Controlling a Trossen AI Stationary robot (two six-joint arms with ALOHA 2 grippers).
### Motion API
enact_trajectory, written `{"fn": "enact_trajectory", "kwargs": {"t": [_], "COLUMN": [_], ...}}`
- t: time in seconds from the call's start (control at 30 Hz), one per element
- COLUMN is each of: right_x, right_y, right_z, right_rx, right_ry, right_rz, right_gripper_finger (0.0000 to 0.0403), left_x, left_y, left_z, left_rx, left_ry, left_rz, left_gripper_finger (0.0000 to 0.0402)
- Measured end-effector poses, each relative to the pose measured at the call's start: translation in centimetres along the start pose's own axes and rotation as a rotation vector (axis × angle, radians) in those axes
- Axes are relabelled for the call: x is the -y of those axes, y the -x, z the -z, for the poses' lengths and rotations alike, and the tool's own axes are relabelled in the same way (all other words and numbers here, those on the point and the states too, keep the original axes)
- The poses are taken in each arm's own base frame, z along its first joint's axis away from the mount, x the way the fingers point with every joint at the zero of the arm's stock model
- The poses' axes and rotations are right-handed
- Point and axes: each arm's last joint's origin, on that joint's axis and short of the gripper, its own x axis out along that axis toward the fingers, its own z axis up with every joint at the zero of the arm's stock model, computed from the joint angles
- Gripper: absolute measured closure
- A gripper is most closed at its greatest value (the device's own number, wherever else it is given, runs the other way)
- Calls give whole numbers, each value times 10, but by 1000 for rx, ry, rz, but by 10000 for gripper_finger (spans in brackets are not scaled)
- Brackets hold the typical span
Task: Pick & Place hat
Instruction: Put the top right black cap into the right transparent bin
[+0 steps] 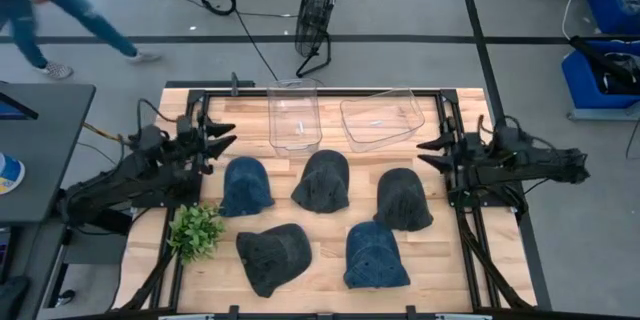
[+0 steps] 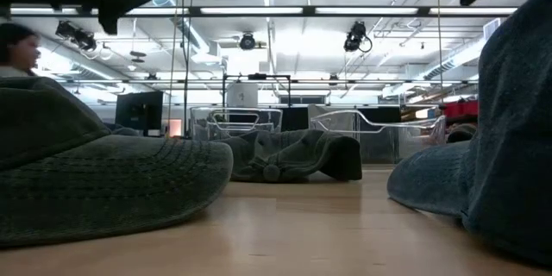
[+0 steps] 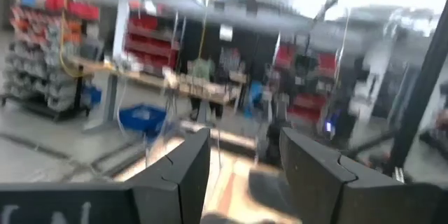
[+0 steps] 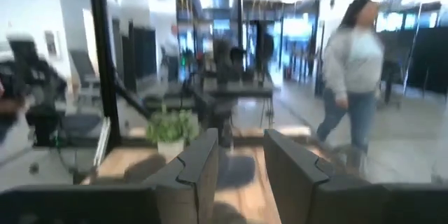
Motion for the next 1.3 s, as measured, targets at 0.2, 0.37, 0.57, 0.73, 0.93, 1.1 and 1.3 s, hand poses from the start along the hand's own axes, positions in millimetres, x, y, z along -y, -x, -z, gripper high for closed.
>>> {"fn": "enact_trajectory", "kwargs": {"t": [0.2, 0.37, 0.57, 0.73, 0.93, 1.1, 1.3], "right_x": [-6, -11, -25, -38, -44, -46, -47], "right_y": [-38, -55, -66, -79, -92, -97, -104], "right_z": [-5, -9, 7, 36, 67, 89, 106], "right_rx": [-385, -736, -1098, -1267, -1425, -1529, -1560], "right_ry": [-17, -99, -241, -280, -235, -211, -161], "right_rz": [-37, -2, -27, 11, 52, 81, 137], "right_gripper_finger": [280, 280, 280, 280, 272, 250, 237], "left_x": [8, 9, 4, 1, -1, -1, -1], "left_y": [-23, -36, -48, -58, -65, -65, -65], "left_z": [-33, -36, -22, -17, -12, -11, -11], "left_rx": [-120, -166, -258, -291, -318, -321, -321], "left_ry": [-69, -106, -94, -114, -131, -127, -124], "left_rz": [6, 16, -1, -6, -27, -29, -29], "left_gripper_finger": [225, 225, 225, 225, 225, 225, 225]}}
